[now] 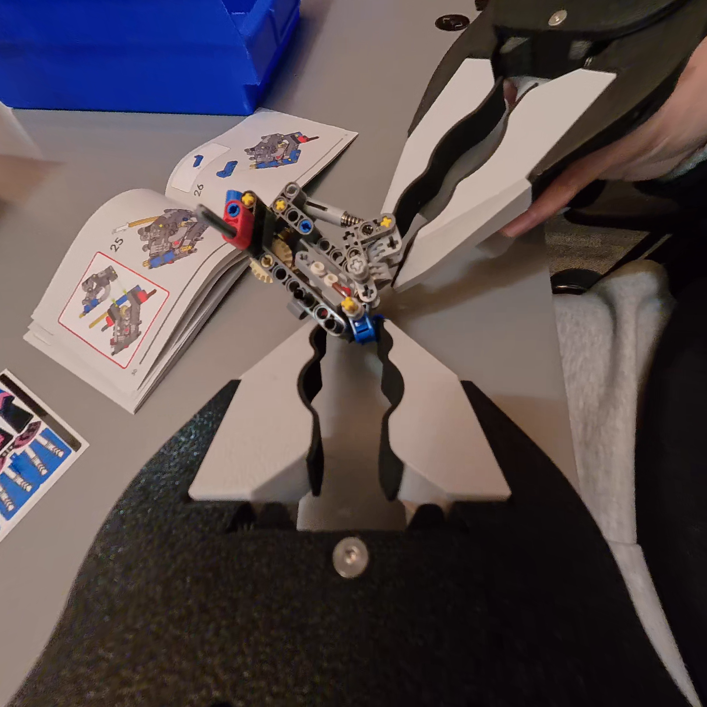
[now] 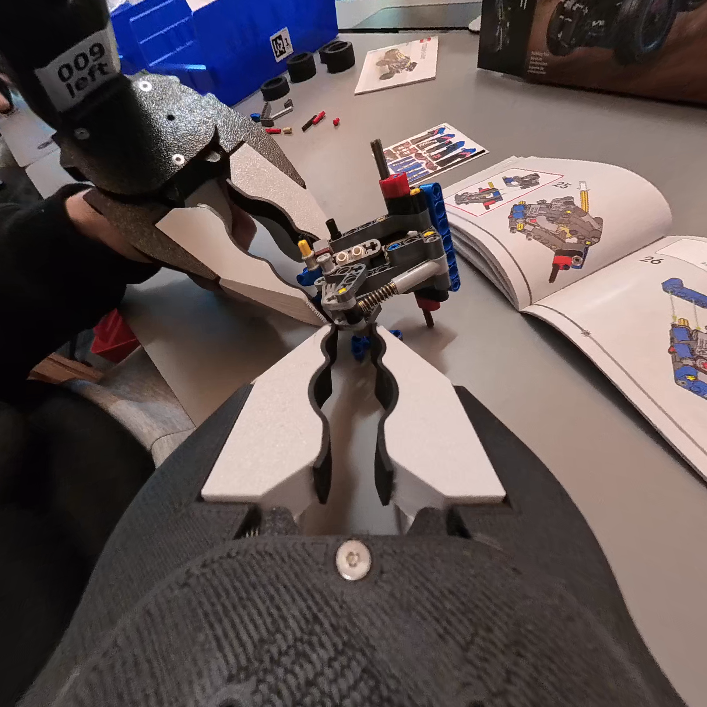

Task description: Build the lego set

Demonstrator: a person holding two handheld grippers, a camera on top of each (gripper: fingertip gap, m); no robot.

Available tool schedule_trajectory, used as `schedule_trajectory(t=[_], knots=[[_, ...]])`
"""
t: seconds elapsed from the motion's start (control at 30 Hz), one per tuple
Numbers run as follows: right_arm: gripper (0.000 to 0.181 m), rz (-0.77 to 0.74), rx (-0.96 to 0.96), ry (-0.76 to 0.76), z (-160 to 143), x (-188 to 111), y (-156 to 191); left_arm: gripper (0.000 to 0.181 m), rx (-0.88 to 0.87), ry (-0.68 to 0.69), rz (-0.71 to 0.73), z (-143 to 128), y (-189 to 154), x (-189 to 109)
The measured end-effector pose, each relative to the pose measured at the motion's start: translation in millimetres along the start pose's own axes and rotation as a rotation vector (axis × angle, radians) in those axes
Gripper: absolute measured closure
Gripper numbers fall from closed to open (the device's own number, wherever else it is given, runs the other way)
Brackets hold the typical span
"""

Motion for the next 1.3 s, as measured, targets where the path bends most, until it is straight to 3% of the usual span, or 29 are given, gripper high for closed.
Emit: schedule_trajectory(t=[0.6,1.1,1.3], knots=[[0.168,-0.018,0.006,0.078,-13,-9,-7,0.157,0.017,0.074,-0.011,9,-7,6],[0.169,-0.042,-0.052,0.161,-22,-8,-5,0.161,0.121,0.159,0.138,6,-18,11],[0.175,-0.016,-0.063,0.13,-17,-11,0,0.163,0.06,0.112,0.141,8,-19,4]])
Point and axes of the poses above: each gripper's, where its closed fingertips meet, x out along the fingers, z out of its top, y = z × x across the jaws, the point moved 6 cm from there along -x, back along the fingers, and after that the axes turned 1 degree about -z, right-handed, at the moved point
